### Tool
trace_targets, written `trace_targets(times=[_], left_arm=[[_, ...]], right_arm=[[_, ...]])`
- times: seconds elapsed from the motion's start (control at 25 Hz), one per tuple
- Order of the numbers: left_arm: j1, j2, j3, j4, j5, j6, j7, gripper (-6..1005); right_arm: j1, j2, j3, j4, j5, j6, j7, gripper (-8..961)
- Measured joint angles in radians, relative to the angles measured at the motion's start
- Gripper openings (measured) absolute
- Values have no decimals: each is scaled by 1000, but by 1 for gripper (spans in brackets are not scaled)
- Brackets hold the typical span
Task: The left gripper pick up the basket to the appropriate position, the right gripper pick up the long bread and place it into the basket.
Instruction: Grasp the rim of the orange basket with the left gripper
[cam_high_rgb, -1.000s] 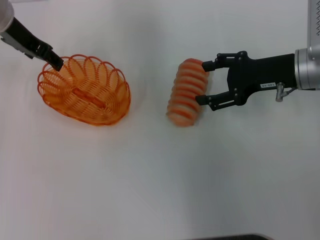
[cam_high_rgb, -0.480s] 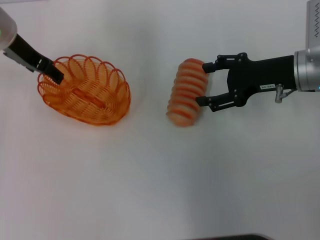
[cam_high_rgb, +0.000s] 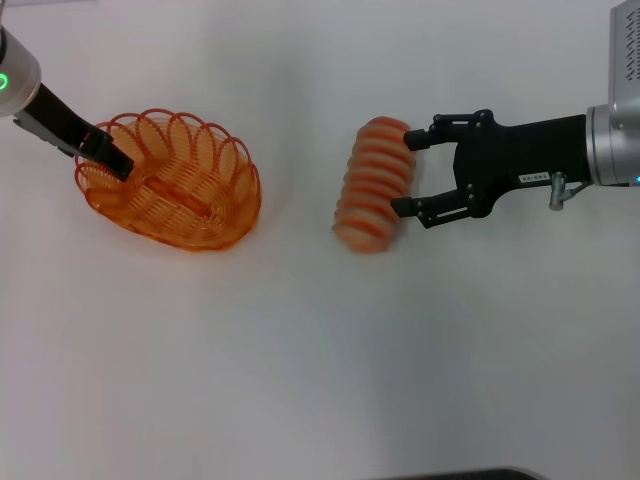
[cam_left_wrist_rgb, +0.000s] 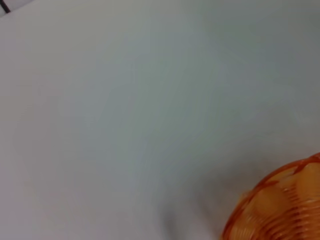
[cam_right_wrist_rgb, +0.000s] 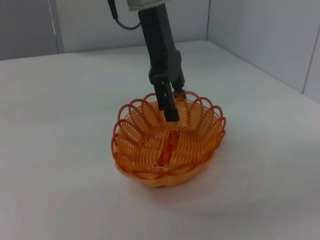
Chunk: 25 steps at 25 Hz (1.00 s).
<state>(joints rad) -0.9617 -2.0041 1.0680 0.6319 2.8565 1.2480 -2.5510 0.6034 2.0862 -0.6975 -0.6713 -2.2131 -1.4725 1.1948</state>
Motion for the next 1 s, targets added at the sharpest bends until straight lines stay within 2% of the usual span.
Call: trace_targets(times=[0.48,1.0], left_arm=[[-1,-6,-6,7,-2,-17,0,761],[0,-6,-8,8,0,-30,0,340]], right_arm=[[-7,0,-1,7,3,0,-2,913],[-7,0,1,9,3,4,-3,913]])
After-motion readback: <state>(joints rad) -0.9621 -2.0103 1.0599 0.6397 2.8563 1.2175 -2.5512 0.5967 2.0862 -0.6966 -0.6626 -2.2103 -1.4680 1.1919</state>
